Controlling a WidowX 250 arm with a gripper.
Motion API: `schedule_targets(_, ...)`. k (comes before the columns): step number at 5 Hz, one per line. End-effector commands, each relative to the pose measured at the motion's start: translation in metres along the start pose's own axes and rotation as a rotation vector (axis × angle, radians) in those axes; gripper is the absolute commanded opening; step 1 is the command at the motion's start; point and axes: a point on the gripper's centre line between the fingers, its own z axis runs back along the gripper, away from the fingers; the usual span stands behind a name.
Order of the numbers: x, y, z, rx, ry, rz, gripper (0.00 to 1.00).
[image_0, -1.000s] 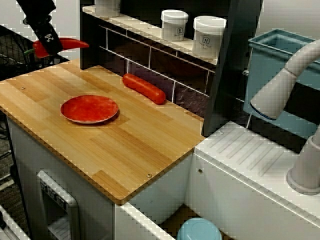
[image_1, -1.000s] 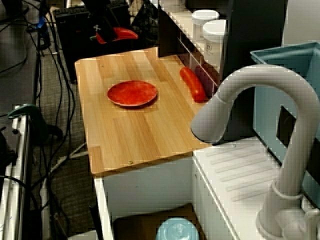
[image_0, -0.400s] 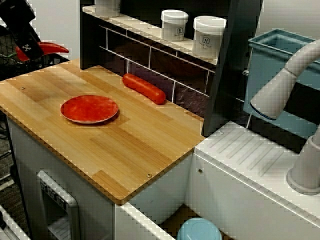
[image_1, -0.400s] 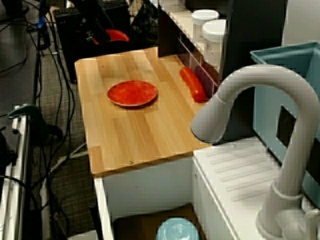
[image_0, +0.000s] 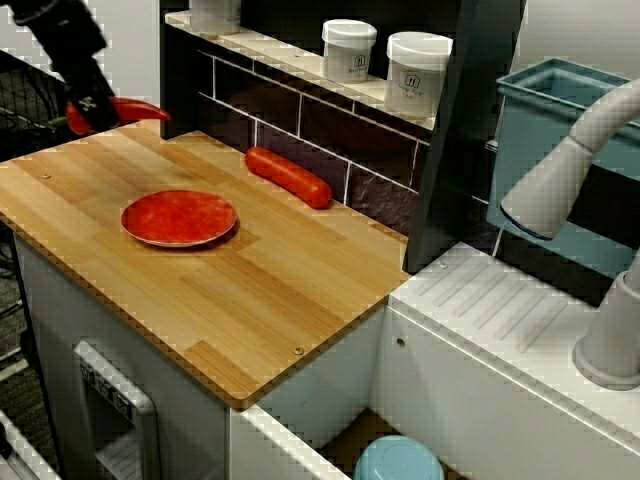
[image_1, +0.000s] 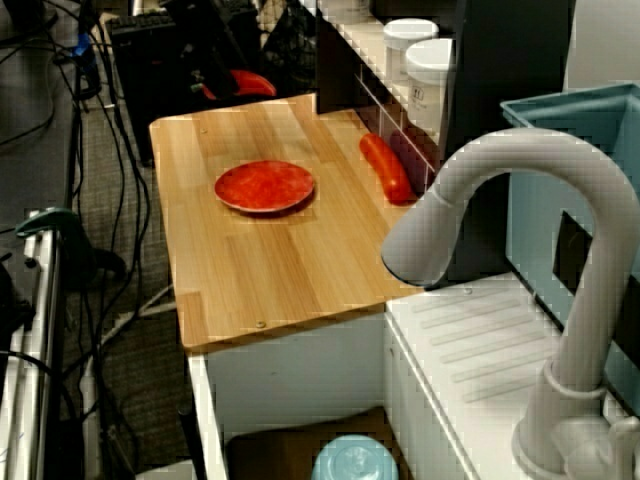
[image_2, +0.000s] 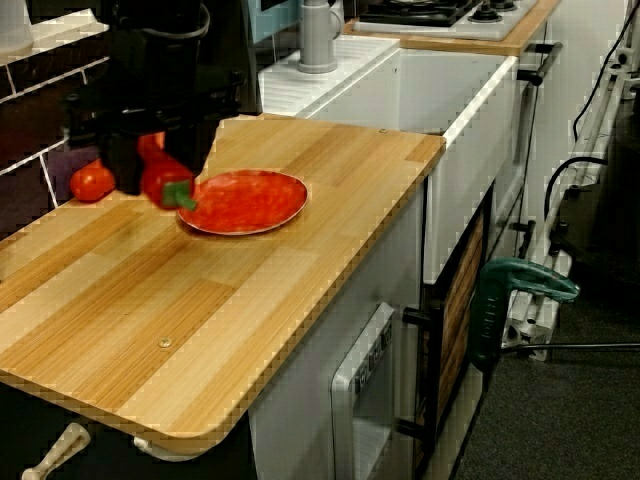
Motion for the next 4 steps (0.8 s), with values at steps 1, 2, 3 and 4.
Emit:
schedule_targets(1, 0.033, -0.042, 0.008, 0.044, -0.026, -0.055, 0.00)
schedule_targets(2, 0.038, -0.052, -0.003, 0.050, -0.011, -0.066, 0.00)
schedule_targets(3, 0.039, -0.061, -0.021, 0.071, 0.024, -0.084, 0.00)
schedule_targets(4, 0.033, -0.065, -0.038, 0.082, 0.071, -0.095, 0.00)
